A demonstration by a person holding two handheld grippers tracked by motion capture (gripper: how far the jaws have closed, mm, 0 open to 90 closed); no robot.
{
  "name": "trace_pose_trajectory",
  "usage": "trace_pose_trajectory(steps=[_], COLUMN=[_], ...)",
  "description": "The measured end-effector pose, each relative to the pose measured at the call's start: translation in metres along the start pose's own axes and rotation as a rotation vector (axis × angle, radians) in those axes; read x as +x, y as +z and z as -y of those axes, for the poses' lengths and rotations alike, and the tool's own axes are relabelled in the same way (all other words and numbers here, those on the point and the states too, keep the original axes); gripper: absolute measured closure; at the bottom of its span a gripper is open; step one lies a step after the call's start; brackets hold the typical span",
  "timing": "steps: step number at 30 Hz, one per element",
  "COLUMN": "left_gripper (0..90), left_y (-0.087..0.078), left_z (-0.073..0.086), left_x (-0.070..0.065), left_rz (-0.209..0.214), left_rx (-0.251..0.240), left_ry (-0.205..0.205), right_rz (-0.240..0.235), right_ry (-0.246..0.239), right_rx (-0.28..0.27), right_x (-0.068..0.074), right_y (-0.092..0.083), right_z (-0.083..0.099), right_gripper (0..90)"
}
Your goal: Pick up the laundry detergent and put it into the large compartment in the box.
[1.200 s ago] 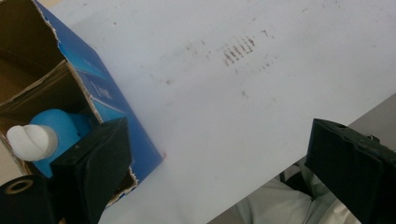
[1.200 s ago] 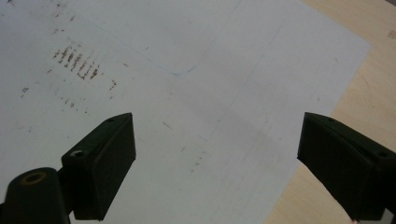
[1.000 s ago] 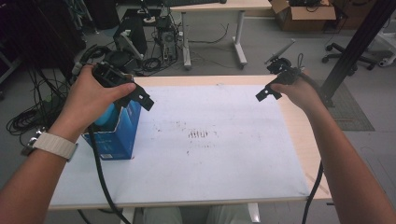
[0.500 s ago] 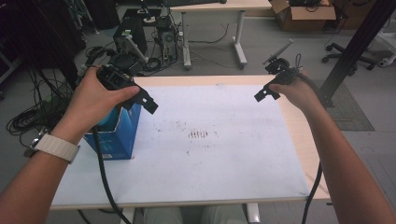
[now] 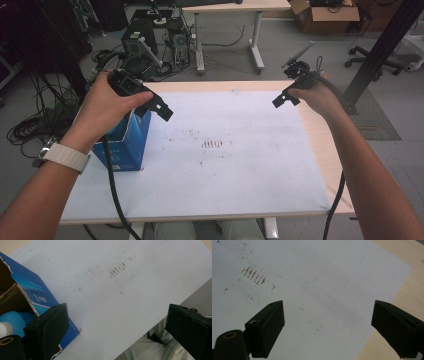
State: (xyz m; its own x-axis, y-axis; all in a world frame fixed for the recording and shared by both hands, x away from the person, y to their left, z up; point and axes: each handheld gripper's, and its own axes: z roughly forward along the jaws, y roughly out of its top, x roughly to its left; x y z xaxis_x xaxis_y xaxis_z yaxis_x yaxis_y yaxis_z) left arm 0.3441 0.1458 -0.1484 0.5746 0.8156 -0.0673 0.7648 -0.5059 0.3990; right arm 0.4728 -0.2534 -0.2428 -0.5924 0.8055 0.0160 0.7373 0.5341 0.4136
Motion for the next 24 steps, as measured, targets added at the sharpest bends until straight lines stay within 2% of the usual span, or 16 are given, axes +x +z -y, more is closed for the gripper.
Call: trace_pose_trajectory(steps=[24], left_gripper=[5.7], left_y=[0.0047], left_z=[-0.0002], left_x=[-0.0031], left_rz=[0.011], left_rx=[0.010], left_ry=[0.014], right_rz=[-0.004], right_ry=[-0.008], right_rx=[0.006], right_x=[0.0041], right_y=[0.0032], right_z=[-0.0003], right_gripper=[11.4])
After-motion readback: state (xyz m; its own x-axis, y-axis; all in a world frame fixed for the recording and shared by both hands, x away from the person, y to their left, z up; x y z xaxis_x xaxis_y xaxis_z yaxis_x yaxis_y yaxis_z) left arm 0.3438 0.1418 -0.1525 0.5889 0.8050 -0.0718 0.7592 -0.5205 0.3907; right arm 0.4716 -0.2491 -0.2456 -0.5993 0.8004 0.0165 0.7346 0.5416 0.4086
